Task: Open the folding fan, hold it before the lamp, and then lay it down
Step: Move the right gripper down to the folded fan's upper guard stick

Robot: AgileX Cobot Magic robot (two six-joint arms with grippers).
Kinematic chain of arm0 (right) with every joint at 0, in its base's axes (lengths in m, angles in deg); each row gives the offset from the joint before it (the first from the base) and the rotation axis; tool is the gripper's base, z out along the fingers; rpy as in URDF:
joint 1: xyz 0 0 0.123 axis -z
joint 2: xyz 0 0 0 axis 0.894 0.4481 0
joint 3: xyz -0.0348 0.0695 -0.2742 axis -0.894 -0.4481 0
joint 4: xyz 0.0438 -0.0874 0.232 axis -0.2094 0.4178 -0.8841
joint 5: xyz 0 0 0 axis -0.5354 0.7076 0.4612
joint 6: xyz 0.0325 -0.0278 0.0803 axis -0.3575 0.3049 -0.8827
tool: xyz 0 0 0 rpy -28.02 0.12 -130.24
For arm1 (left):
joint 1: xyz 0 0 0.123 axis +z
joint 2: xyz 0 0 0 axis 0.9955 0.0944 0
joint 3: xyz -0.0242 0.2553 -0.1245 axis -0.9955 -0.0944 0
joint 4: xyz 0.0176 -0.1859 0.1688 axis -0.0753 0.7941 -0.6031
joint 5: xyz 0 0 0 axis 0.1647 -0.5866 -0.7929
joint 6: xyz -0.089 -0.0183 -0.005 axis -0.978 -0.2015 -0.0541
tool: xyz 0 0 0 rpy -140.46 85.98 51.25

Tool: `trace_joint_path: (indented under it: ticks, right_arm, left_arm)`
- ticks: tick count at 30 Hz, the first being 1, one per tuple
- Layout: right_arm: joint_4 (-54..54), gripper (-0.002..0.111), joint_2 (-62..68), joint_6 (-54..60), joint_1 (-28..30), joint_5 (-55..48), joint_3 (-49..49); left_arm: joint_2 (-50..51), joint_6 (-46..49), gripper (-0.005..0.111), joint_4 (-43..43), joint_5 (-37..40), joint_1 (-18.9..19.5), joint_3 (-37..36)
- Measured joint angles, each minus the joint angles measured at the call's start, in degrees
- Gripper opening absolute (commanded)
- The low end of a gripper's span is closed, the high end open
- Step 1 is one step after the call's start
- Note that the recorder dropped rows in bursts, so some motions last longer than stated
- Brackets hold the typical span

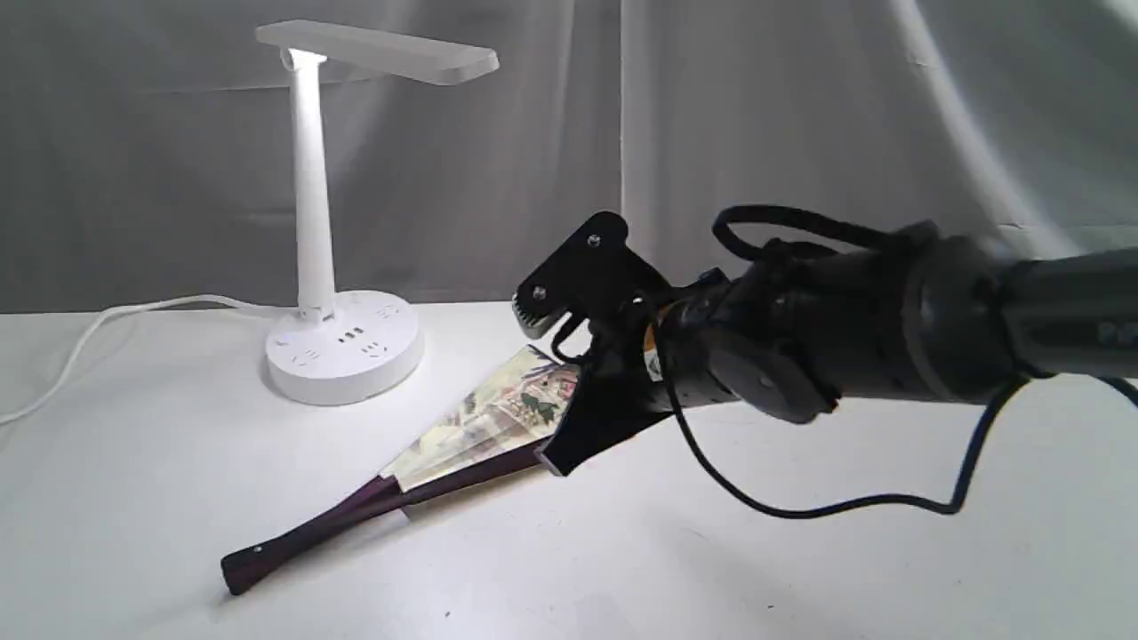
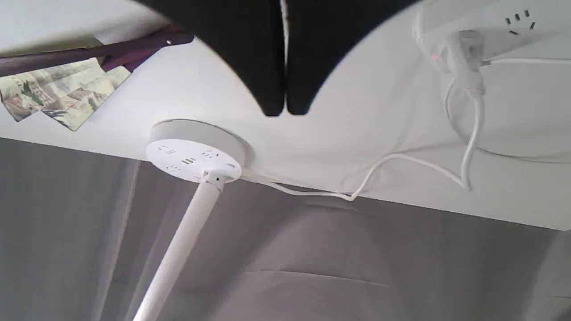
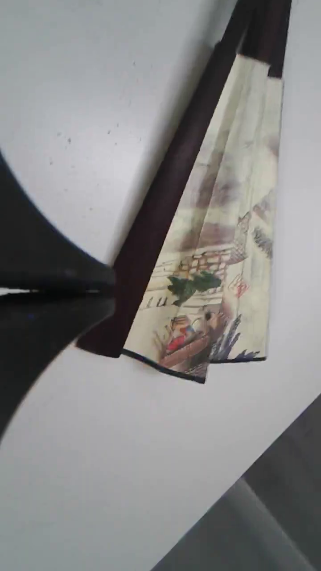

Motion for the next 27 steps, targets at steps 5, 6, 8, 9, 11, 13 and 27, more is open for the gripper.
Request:
trace_joint_path:
  ticks: [5,6,8,9,11,13,27]
  right_arm:
    - [-6.19,0.0,2.66,-5.24,0.0,-20.68,11.06]
    - [-8.13,0.0,3.16,-5.9,0.0,-23.77,13.26]
    - [-13.56,0.0,4.81,-6.72,0.0,-33.35,18.37]
    - [-16.56,0.0,5.64,-6.72,0.0,-36.43,20.5]
    - [-22.96,0.0,7.16,-6.72,0.0,-38.81,23.33]
    - [-29.68,0.0,8.28,-6.84,0.0,-36.93,24.02]
    - [-62.1,0.0,16.42,-6.25,-4.18,-2.79,16.03]
  left_arm:
    - [0.0,0.0,0.0,0.0,0.0,0.0,0.0]
    - [0.0,0.0,0.0,0.0,0.0,0.0,0.0]
    - [0.0,0.0,0.0,0.0,0.0,0.0,0.0]
    - [0.0,0.0,0.0,0.0,0.0,0.0,0.0]
    - [0.0,0.0,0.0,0.0,0.0,0.0,0.0]
    - [0.0,0.0,0.0,0.0,0.0,0.0,0.0]
    - [0.0,0.0,0.0,0.0,0.0,0.0,0.0]
